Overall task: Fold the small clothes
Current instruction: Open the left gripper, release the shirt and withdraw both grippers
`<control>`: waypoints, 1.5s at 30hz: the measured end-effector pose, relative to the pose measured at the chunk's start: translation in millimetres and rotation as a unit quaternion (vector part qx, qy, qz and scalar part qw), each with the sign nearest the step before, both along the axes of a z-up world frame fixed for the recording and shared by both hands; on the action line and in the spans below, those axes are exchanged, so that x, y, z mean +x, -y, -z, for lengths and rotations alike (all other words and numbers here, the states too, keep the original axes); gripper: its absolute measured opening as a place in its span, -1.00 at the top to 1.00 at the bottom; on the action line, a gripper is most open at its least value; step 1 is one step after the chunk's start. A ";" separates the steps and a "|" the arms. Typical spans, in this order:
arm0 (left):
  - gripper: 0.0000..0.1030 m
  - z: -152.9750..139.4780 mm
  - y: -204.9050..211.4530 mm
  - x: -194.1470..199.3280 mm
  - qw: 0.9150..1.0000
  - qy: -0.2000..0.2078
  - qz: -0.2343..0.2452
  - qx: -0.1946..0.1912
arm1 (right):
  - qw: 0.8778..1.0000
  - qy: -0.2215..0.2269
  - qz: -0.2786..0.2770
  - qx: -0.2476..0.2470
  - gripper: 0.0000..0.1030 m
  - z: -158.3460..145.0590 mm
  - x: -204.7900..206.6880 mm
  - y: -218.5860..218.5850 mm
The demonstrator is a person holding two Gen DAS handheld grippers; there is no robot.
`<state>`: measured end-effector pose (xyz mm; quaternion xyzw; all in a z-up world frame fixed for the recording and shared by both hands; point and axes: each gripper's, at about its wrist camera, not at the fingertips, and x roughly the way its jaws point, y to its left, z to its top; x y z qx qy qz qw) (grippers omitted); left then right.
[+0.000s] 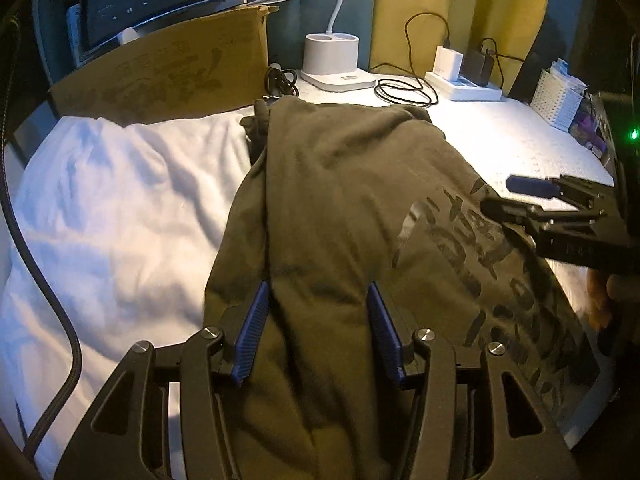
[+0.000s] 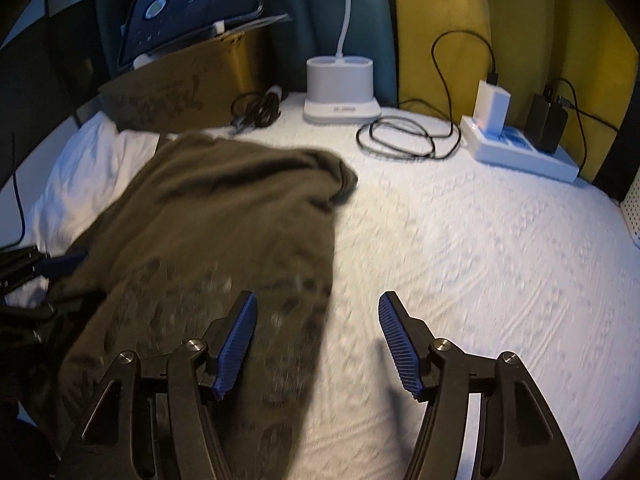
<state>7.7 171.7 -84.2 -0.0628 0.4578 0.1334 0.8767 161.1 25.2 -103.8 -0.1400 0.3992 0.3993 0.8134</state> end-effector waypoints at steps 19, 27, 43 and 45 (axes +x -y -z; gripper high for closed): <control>0.00 -19.8 37.6 -28.1 0.999 0.036 0.021 -0.012 | 1.000 0.007 0.018 0.014 -0.31 -2.8 -33.9 54.5; -0.08 0.8 44.2 -45.0 1.000 0.014 0.001 -0.010 | 1.000 0.007 0.000 0.004 -0.31 7.2 -60.4 66.9; -0.19 -19.1 79.0 -54.8 0.999 0.043 0.023 0.001 | 0.999 0.011 0.032 0.005 -0.31 7.8 -73.9 121.8; -0.19 -20.8 86.3 -52.1 0.999 0.044 0.031 -0.001 | 0.999 0.013 0.039 0.006 -0.31 6.9 -75.2 131.1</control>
